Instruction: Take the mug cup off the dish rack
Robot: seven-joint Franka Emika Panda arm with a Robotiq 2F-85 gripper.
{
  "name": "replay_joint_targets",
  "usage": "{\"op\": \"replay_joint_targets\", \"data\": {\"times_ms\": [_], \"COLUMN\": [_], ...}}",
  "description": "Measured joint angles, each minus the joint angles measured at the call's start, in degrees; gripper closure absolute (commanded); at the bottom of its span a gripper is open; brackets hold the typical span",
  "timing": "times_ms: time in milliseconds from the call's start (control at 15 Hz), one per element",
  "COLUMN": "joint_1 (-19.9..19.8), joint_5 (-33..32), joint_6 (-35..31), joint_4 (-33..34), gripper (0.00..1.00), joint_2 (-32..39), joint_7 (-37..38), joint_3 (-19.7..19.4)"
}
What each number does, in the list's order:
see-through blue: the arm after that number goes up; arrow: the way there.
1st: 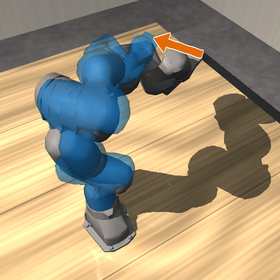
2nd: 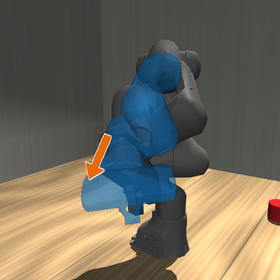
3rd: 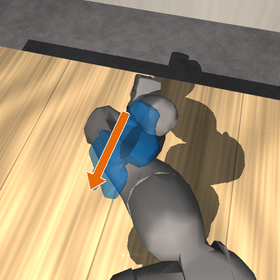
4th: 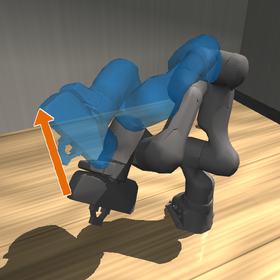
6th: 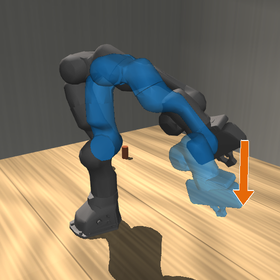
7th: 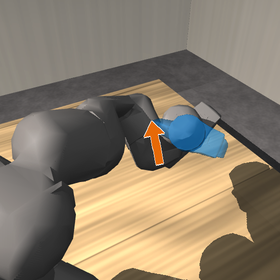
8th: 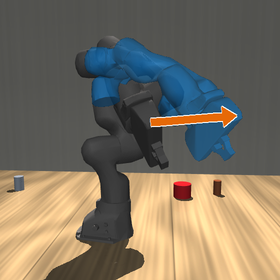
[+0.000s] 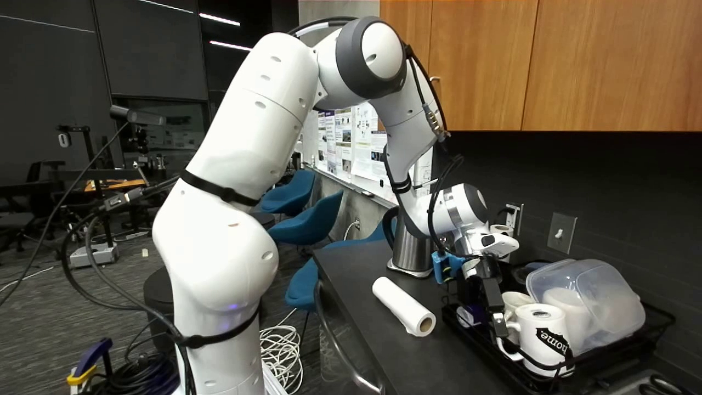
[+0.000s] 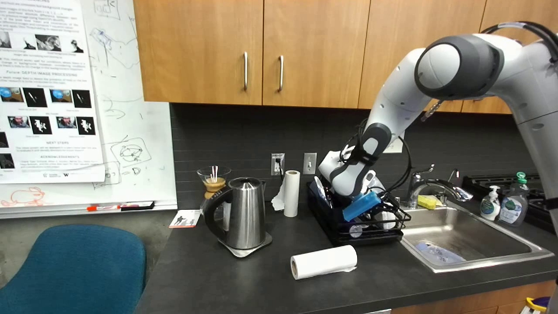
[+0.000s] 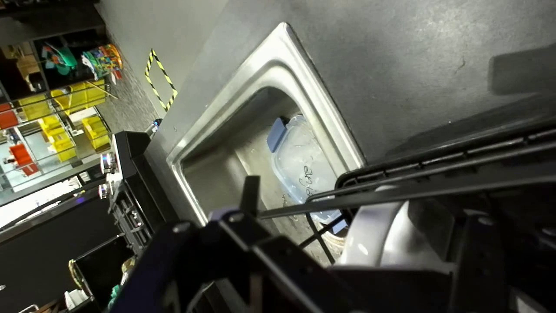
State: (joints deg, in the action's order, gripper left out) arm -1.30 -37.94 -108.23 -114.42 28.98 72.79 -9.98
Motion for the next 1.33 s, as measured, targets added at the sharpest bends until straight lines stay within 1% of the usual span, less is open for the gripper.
{"op": "replay_joint_targets", "data": {"times_ms": [200,267,333,467,533,600,867,933,1000,1067,1133,1333], "joint_1": [0.17,0.21,0.22,0.23,0.25,0.24,0.25,0.25,0.25,0.25,0.23,0.23], "joint_5": [0.0,-0.02,-0.02,-0.02,-0.02,-0.02,-0.02,-0.02,-0.02,-0.03,-0.07,-0.07], "joint_6": [-1.17,-0.73,-0.23,1.09,1.88,2.32,2.44,2.43,2.46,2.41,2.24,2.23], "joint_4": [0.39,0.48,0.58,0.76,0.95,1.1,1.17,1.17,1.17,1.18,1.17,1.17], "gripper": [0.69,0.74,0.82,0.95,0.98,0.94,0.94,0.66,0.51,0.47,0.66,0.47], "joint_2": [0.29,0.28,0.15,-0.09,-0.12,-0.12,-0.08,-0.08,-0.08,-0.08,-0.07,0.16], "joint_7": [0.33,0.59,0.75,0.94,0.97,1.46,3.31,3.54,3.74,3.91,3.91,3.91], "joint_3": [0.01,-0.03,-0.05,-0.05,-0.05,-0.06,-0.05,-0.05,-0.05,-0.05,-0.05,-0.05]}}
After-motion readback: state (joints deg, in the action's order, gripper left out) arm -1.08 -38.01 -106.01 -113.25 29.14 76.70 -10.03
